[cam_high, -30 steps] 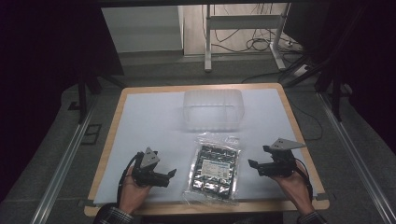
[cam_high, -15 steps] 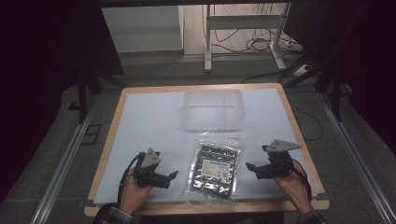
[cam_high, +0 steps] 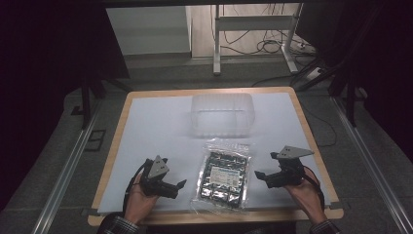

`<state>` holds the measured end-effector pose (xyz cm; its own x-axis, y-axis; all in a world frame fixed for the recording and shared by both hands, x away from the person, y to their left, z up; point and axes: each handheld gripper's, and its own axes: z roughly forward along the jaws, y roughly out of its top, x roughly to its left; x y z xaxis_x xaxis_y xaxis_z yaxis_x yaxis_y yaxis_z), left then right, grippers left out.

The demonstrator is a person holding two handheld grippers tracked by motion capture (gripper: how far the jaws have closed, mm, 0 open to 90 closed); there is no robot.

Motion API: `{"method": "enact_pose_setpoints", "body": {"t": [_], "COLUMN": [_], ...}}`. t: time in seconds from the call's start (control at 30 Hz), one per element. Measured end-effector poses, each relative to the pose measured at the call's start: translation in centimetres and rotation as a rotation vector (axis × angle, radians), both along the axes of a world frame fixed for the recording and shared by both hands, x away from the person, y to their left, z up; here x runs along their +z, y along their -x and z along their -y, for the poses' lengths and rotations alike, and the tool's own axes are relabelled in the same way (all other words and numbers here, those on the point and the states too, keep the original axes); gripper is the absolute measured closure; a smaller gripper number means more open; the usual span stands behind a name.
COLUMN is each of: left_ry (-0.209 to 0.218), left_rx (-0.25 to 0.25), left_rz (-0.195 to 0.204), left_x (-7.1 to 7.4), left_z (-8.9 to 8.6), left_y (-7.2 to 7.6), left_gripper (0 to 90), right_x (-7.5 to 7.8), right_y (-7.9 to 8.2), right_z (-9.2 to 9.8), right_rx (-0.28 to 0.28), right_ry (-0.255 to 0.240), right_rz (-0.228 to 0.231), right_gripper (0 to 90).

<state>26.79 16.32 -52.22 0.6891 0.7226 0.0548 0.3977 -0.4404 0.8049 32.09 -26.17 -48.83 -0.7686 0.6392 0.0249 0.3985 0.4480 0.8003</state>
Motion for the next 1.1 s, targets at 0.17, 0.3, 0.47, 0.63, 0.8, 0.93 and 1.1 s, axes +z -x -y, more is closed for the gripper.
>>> {"method": "enact_pose_setpoints", "body": {"t": [0.17, 0.3, 0.47, 0.63, 0.8, 0.93, 1.1], "left_ry": [-0.009, -0.015, -0.015, -0.015, -0.015, -0.016, -0.017], "left_rx": [-0.001, -0.002, 0.0, 0.003, 0.008, 0.011, 0.013], "left_rz": [0.002, 0.003, 0.005, 0.008, 0.009, 0.01, 0.011], "left_x": [0.0, 0.0, 0.0, 0.0, 0.0, 0.0, 0.0], "left_z": [0.0, 0.0, 0.0, 0.0, -0.1, -0.1, -0.1], "left_y": [0.0, 0.0, 0.0, 0.0, 0.0, 0.0, 0.0], "left_gripper": [0.0, 0.0, 0.0, 0.0, 0.0, 0.0, 0.0], "right_x": [-0.2, -0.4, -0.4, -0.5, -0.8, -1.1, -1.3], "right_y": [0.1, 0.3, 0.6, 0.8, 1.0, 1.3, 1.7], "right_z": [-0.5, -1.3, -2.1, -2.6, -2.9, -3.6, -4.2], "right_rx": [0.014, 0.037, 0.069, 0.077, 0.135, 0.184, 0.23], "right_ry": [0.003, 0.004, 0.002, 0.034, 0.103, 0.135, 0.149], "right_rz": [-0.017, -0.03, -0.03, -0.034, -0.044, -0.056, -0.08], "right_gripper": [4.3, 4.0, 4.1, 11.0, 29.4, 49.4, 66.4]}}
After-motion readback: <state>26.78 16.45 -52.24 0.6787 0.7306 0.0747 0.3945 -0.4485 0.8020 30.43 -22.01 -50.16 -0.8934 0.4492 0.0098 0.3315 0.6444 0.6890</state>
